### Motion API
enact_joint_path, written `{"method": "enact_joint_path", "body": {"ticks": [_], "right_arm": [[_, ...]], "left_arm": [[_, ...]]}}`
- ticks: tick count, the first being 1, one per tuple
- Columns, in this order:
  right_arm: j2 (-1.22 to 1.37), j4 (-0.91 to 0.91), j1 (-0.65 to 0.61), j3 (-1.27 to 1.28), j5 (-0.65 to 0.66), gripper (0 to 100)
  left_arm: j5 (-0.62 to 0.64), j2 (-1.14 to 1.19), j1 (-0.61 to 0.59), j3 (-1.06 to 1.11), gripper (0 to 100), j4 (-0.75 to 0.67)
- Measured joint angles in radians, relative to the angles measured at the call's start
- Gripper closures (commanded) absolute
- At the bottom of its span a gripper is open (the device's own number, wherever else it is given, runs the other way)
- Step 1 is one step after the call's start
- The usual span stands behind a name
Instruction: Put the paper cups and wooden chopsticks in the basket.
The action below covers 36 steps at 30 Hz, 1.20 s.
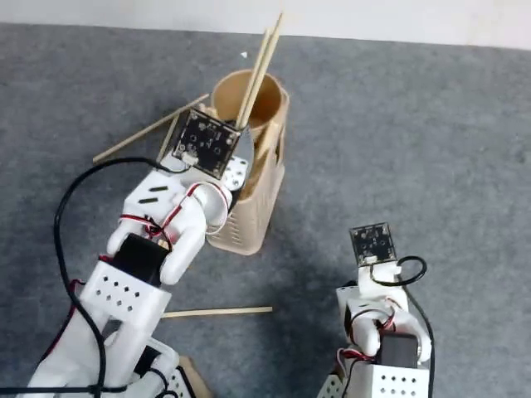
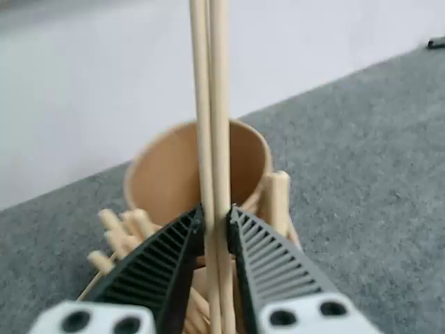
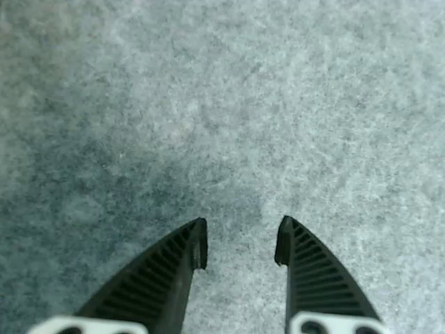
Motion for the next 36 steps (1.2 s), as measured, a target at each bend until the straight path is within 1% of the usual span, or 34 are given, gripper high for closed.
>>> {"method": "enact_joint_path", "body": {"ticks": [1,5,7,13,15,19,24,26,28,32,36], "right_arm": [[0.000,0.000,0.000,0.000,0.000,82.9],[0.000,0.000,0.000,0.000,0.000,82.9],[0.000,0.000,0.000,0.000,0.000,82.9],[0.000,0.000,0.000,0.000,0.000,82.9],[0.000,0.000,0.000,0.000,0.000,82.9],[0.000,0.000,0.000,0.000,0.000,82.9],[0.000,0.000,0.000,0.000,0.000,82.9],[0.000,0.000,0.000,0.000,0.000,82.9],[0.000,0.000,0.000,0.000,0.000,82.9],[0.000,0.000,0.000,0.000,0.000,82.9],[0.000,0.000,0.000,0.000,0.000,82.9]], "left_arm": [[0.000,-0.002,-0.008,0.002,85,0.000],[-0.002,-0.018,-0.015,-0.011,87,0.003],[-0.002,-0.048,-0.014,-0.048,87,0.029],[-0.003,-0.137,-0.014,-0.209,87,0.170],[-0.003,-0.167,-0.037,-0.256,87,0.209],[-0.003,-0.198,-0.170,-0.313,87,0.235],[0.006,-0.192,-0.417,-0.301,87,0.235],[0.037,-0.157,-0.493,-0.275,87,0.235],[0.052,-0.083,-0.543,-0.245,87,0.239],[0.055,0.103,-0.559,-0.235,87,0.319],[0.028,0.371,-0.555,-0.233,87,0.356]]}}
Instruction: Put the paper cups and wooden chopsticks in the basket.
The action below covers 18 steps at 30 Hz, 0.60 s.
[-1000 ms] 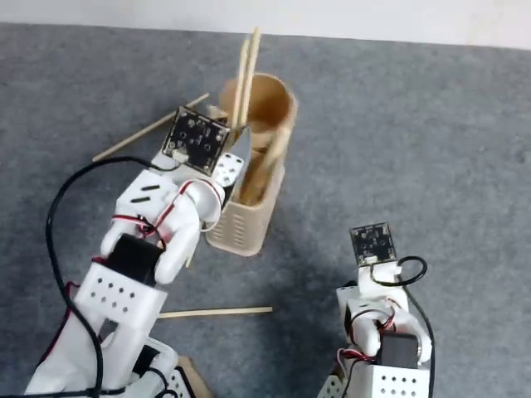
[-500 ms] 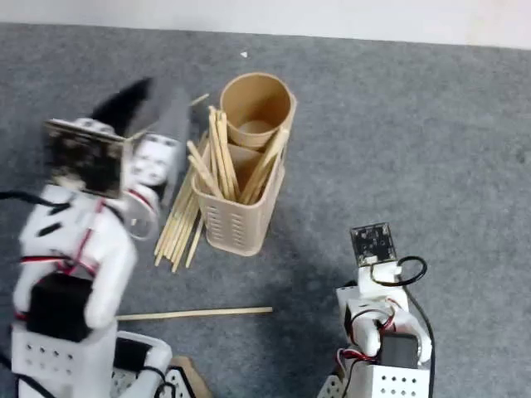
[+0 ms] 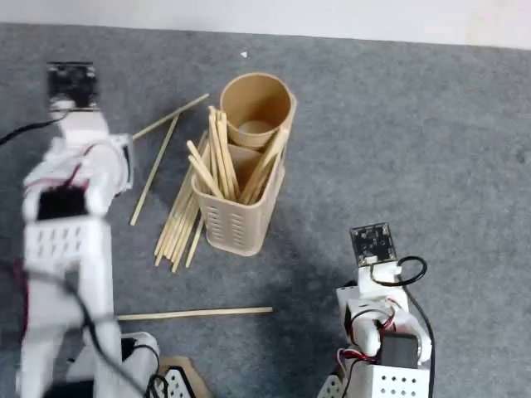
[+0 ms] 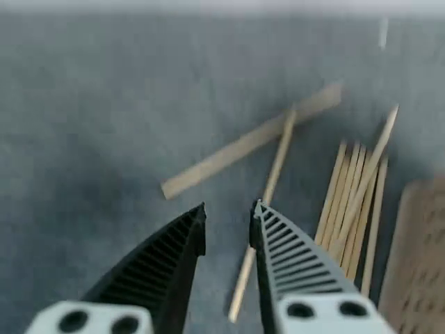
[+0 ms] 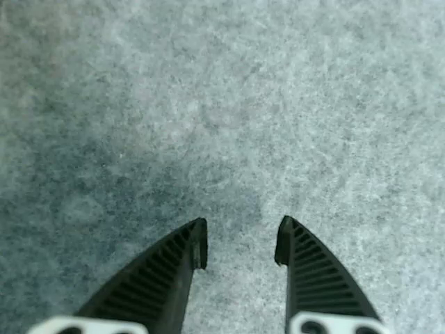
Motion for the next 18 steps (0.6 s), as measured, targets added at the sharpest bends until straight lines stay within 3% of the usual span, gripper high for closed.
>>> {"method": "enact_joint_path", "body": {"ticks": [5,10,18], "right_arm": [[0.000,0.000,0.000,0.000,0.000,82.9],[0.000,0.000,0.000,0.000,0.000,82.9],[0.000,0.000,0.000,0.000,0.000,82.9]], "left_arm": [[-0.080,0.308,0.029,-0.074,87,0.048],[-0.203,0.559,0.163,-0.210,87,0.189],[-0.224,0.807,0.204,-0.368,87,0.233]]}}
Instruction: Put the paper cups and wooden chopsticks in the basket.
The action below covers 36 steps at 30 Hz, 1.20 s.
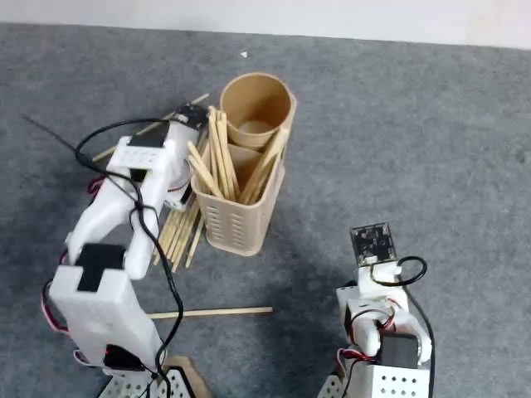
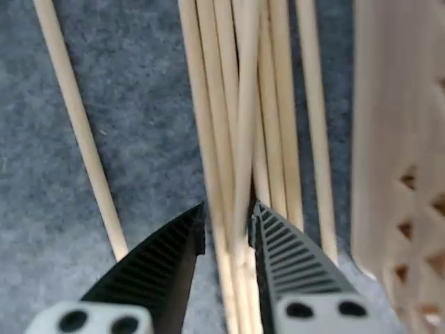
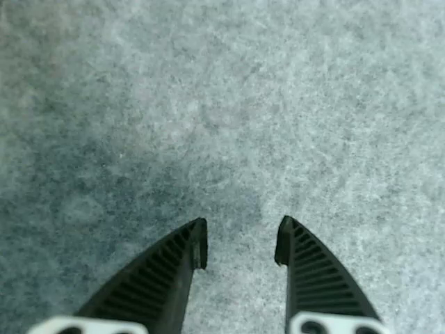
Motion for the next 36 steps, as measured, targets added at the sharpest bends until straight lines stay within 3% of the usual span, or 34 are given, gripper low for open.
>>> {"method": "enact_joint_path", "body": {"ticks": [8,12,27,36], "right_arm": [[0.000,0.000,0.000,0.000,0.000,82.9],[0.000,0.000,0.000,0.000,0.000,82.9],[0.000,0.000,0.000,0.000,0.000,82.9],[0.000,0.000,0.000,0.000,0.000,82.9]], "left_arm": [[-0.003,0.106,-0.043,-0.117,88,0.006],[-0.002,0.127,-0.078,-0.147,97,0.006],[-0.054,0.141,-0.106,-0.178,97,0.009],[-0.054,0.020,-0.109,-0.397,97,0.221]]}}
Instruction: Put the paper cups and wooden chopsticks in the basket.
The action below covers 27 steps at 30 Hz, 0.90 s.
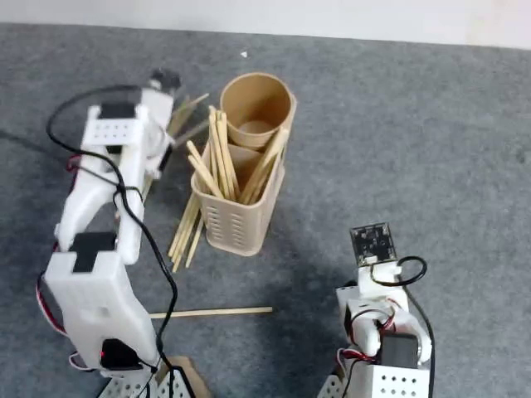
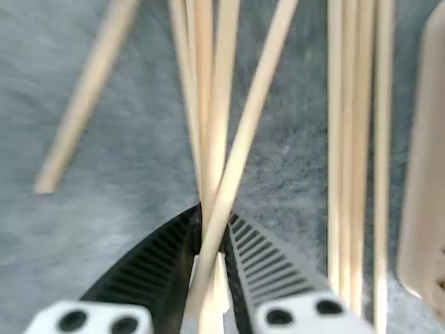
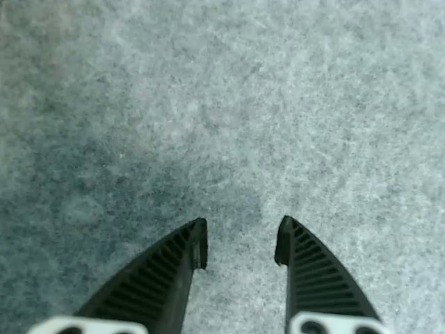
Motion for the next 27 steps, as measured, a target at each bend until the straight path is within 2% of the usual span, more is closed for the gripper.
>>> {"method": "enact_joint_path", "body": {"ticks": [5,10,17,20,27], "right_arm": [[0.000,0.000,0.000,0.000,0.000,82.9],[0.000,0.000,0.000,0.000,0.000,82.9],[0.000,0.000,0.000,0.000,0.000,82.9],[0.000,0.000,0.000,0.000,0.000,82.9],[0.000,0.000,0.000,0.000,0.000,82.9]], "left_arm": [[0.000,-0.147,0.000,-0.118,97,0.106],[0.044,-0.282,0.018,-0.193,97,0.127],[0.118,-0.476,0.209,-0.288,97,0.127],[0.150,-0.531,0.288,-0.315,97,0.086],[0.221,-0.575,0.394,-0.318,100,-0.058]]}}
